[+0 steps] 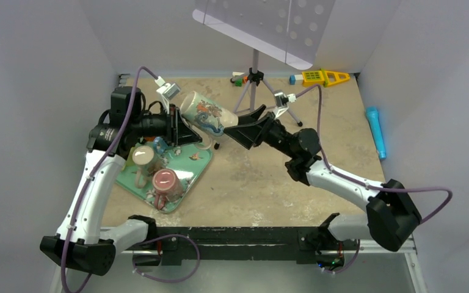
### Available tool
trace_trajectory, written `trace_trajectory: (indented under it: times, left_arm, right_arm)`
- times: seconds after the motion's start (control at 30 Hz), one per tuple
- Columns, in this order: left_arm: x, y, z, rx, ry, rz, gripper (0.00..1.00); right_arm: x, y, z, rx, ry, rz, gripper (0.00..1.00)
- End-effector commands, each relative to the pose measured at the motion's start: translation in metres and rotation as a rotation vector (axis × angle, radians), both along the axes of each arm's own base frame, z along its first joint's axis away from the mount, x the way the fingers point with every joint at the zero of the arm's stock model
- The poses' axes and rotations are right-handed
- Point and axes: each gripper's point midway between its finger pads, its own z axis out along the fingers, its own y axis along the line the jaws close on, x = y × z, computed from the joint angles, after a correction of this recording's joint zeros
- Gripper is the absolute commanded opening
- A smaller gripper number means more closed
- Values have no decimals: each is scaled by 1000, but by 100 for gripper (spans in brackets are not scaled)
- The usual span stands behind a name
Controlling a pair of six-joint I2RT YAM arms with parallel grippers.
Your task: Turn the mug right side up
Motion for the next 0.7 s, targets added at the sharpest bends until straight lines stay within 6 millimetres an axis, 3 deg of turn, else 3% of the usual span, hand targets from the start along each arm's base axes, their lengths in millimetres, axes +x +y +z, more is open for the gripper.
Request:
trace_trajectory:
  times: [0.0,0.07,0.17,0.2,0.23,0.27,0.3,0.33,0.43,0.5,0.67]
  left_arm:
    - [-18,-15,43,-110,-161,-107,0]
    - [-20,-18,41,-117,-162,-126,0]
    - [-25,-20,32,-100,-144,-166,0]
    - [-27,-18,28,-72,-144,-173,2]
    - [-26,-13,21,-12,-180,-178,27]
    - [-25,-6,18,54,-230,-175,58]
    - [-23,4,8,133,-240,-149,80]
    - [-18,17,-4,231,-258,-110,95]
    - [-21,48,-30,426,-285,-47,100]
    - [-25,65,-47,530,-269,-31,100]
    - [-40,109,-90,790,-149,-46,99]
  right_arm:
    - [-20,6,49,152,-78,117,87]
    - [-21,5,57,194,-101,129,73]
    - [-16,2,64,202,-130,75,13]
    - [-11,2,63,179,-120,46,0]
    - [-4,0,60,140,-118,-4,0]
    - [1,-3,57,71,-152,-79,0]
    - [13,-3,43,-16,-114,-140,0]
    - [21,-12,37,-119,-147,-236,0]
    - [37,-41,-7,-411,-98,-415,0]
    - [41,-65,-20,-537,-91,-512,0]
    - [33,-121,-76,-981,37,-597,0]
